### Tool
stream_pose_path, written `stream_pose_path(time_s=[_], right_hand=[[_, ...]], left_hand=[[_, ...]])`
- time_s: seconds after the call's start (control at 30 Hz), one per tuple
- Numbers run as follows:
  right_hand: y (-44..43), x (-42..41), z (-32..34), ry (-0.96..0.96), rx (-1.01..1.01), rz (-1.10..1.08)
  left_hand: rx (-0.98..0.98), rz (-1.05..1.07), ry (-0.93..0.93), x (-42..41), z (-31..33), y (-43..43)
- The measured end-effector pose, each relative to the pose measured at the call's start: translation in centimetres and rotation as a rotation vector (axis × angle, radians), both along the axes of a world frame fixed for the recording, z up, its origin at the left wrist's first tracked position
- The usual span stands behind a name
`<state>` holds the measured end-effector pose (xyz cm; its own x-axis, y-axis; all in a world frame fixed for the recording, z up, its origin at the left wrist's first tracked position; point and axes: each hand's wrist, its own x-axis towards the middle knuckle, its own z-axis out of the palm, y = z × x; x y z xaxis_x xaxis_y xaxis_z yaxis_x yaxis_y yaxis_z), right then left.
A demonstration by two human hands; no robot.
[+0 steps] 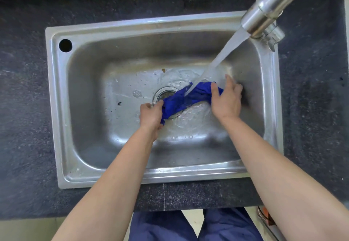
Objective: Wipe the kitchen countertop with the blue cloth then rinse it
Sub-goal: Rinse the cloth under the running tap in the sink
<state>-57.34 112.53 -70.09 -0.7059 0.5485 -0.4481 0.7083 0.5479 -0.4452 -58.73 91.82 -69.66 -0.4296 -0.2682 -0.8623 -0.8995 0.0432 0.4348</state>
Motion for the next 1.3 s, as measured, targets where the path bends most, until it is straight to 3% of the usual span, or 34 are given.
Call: stream_pose_path(time_s=[0.13,0.2,0.37,0.63,0.73,0.9,1.0,1.2,1.3], right_hand=[[-2.7,0.7,-1.4,-0.130,-0.027,0.471],[-3.9,0.7,-1.8,-0.074,-0.204,0.508],[-6.4,0.5,0.0,-0.076,-0.635,0.258],[-5.5,0.5,1.9,0.000,-0.769,-0.194],[-4.9,0.4,2.0,0.108,-0.909,-0.409],[-4.0,0.4,1.8,0.229,-1.157,-0.631],[-4.4,0.1,2.0,0.199,-1.152,-0.626],[-5.5,-0.5,1.7,0.133,-0.953,-0.495],[-4.2,-0.7,1.8,0.172,-0.638,-0.319]], left_hand=[[0.014,-0.084,0.052,1.1,-0.7,0.1],[0.005,-0.153,0.084,1.3,-1.0,0.2],[0.111,-0.149,0.082,0.9,-1.0,0.2],[0.387,-0.051,0.048,1.5,0.0,2.3],[0.494,0.085,0.030,1.0,0.4,2.5],[0.515,0.063,0.104,0.0,0.7,1.7],[0.488,0.071,0.160,-0.3,1.0,1.9],[0.388,0.095,0.228,-0.6,2.6,3.0],[0.193,-0.046,0.311,-0.6,2.3,2.5]])
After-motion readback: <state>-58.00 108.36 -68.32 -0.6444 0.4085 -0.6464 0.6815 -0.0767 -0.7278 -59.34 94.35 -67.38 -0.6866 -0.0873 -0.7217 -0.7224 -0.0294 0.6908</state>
